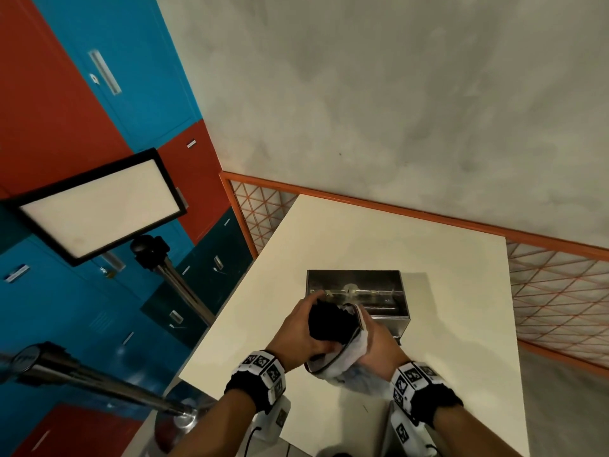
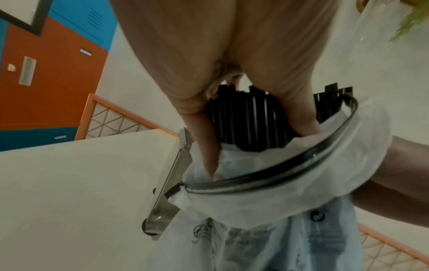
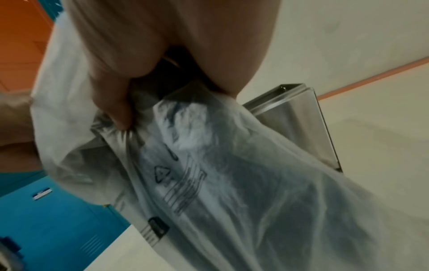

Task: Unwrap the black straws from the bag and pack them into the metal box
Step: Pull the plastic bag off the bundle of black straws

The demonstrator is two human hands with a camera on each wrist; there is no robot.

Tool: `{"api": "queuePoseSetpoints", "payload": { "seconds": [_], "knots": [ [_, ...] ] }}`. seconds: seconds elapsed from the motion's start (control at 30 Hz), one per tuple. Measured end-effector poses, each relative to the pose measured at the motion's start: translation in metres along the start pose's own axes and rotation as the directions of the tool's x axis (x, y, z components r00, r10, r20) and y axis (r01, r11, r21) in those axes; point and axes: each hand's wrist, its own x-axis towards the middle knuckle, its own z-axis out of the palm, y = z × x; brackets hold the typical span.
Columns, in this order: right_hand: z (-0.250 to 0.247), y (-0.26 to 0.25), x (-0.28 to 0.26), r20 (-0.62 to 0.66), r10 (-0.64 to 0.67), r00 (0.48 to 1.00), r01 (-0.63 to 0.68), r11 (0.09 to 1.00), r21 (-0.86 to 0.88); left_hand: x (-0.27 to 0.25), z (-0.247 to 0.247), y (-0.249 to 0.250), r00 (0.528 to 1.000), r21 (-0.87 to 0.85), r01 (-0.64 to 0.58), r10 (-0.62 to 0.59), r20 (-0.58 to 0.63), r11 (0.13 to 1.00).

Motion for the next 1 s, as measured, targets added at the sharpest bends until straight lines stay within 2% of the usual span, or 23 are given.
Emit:
{"api": "queuePoseSetpoints", "payload": {
  "seconds": [0.13,0.23,0.37,0.43,0.5,0.6,0.67,0.87,1.0],
  "knots": [
    [-0.018,-0.025,-0.001,-0.056,-0.078,0.995,0.078,0.997,-0.008,0.004,-0.001,0.001,0.998,-0.093,0.018,-0.023,-0.053,0.996],
    [-0.043,-0.053,0.000,-0.070,-0.147,0.987,0.141,0.987,-0.081,0.013,-0.002,0.003,0.995,-0.151,0.039,-0.053,-0.088,0.988],
    [-0.078,-0.074,0.008,0.051,-0.176,0.983,0.180,0.978,-0.107,0.031,-0.003,0.020,0.991,-0.264,0.016,-0.050,-0.123,0.964],
    [-0.090,-0.079,0.007,0.083,-0.255,0.963,0.267,0.937,-0.225,0.042,-0.002,0.029,0.990,-0.337,0.009,-0.056,-0.131,0.941],
    [-0.099,-0.081,0.009,0.083,-0.309,0.947,0.313,0.838,-0.448,0.053,0.003,0.035,0.989,-0.388,0.006,-0.061,-0.131,0.922],
    [-0.105,-0.079,0.024,0.066,-0.190,0.980,0.193,0.796,-0.573,0.067,0.017,0.033,0.990,-0.441,0.016,-0.077,-0.120,0.898],
    [-0.106,-0.075,0.034,0.070,-0.176,0.982,0.180,0.751,-0.636,0.073,0.026,0.034,0.991,-0.466,0.030,-0.087,-0.103,0.884],
    [-0.116,-0.076,0.060,0.056,-0.181,0.982,0.156,0.606,-0.780,0.085,0.033,0.042,0.992,-0.521,0.087,-0.124,-0.037,0.849],
    [-0.119,-0.080,0.070,0.075,-0.218,0.973,0.185,0.543,-0.819,0.090,0.028,0.042,0.980,-0.656,0.166,-0.198,0.026,0.736]
  ]
}}
